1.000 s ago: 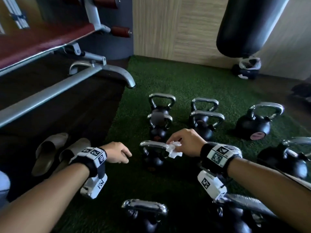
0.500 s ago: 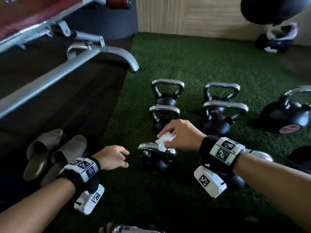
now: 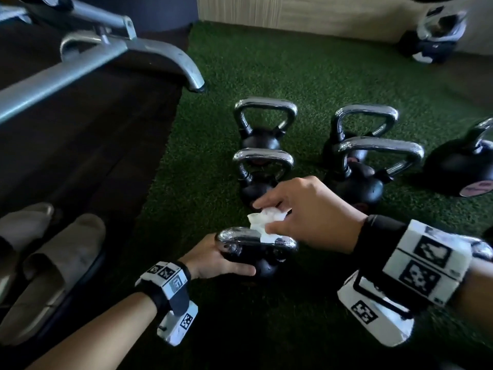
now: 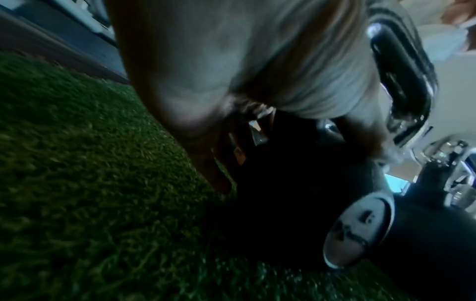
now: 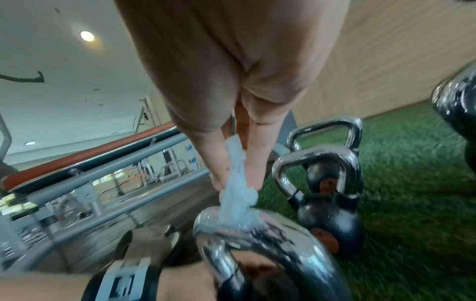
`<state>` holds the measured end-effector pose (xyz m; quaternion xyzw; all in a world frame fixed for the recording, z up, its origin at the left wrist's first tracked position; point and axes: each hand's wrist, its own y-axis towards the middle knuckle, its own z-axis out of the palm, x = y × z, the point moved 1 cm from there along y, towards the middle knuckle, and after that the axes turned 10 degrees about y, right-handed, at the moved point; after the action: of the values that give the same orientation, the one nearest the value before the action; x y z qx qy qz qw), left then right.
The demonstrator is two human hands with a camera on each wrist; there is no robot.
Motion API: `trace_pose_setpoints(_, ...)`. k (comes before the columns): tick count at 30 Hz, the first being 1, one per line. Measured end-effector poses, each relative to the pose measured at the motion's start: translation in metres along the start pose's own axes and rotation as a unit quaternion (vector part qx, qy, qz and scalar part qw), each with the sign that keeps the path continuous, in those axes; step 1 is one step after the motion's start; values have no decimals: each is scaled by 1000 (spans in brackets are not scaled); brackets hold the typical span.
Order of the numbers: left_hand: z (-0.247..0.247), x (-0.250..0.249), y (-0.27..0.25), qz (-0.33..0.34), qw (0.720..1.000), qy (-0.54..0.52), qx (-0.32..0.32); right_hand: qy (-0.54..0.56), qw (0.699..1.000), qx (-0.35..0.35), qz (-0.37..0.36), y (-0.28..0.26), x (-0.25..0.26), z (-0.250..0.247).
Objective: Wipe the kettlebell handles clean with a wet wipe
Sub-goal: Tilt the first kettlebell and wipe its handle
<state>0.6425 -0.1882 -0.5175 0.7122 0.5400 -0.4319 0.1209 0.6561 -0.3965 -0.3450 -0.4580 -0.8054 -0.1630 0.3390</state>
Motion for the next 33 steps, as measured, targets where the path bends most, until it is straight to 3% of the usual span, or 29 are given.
trace_pose_setpoints(3, 12, 6, 5, 11, 998, -66, -20, -14, 999, -26, 42, -4, 1, 11)
trace_pose_setpoints(8, 28, 19, 5, 44, 989, -120, -73, 51, 988, -113, 93, -18, 3, 30)
trace_pose_setpoints(12, 34, 22, 5, 58, 983, -148, -92, 23, 976, -215, 37, -24, 7, 57)
trace_pose_setpoints(15, 31, 26, 7, 60, 981, -162, -86, -18, 967, -254, -11, -33, 3, 76)
trace_pose_setpoints(20, 28, 23, 6, 77, 982, -148, -85, 22, 930, -367, 19, -55, -19, 73)
trace_pose_setpoints(25, 25, 18, 1, 75, 985, -136, -80, 10, 929, -369, 24, -52, -15, 85)
trace_pose_setpoints(30, 24, 17, -2, 62, 987, -129, -71, 127, 901, -375, 176, -70, -55, 79)
trace_pose_setpoints(33, 24, 16, -3, 56, 986, -139, -68, 182, 885, -373, 210, -76, -69, 88)
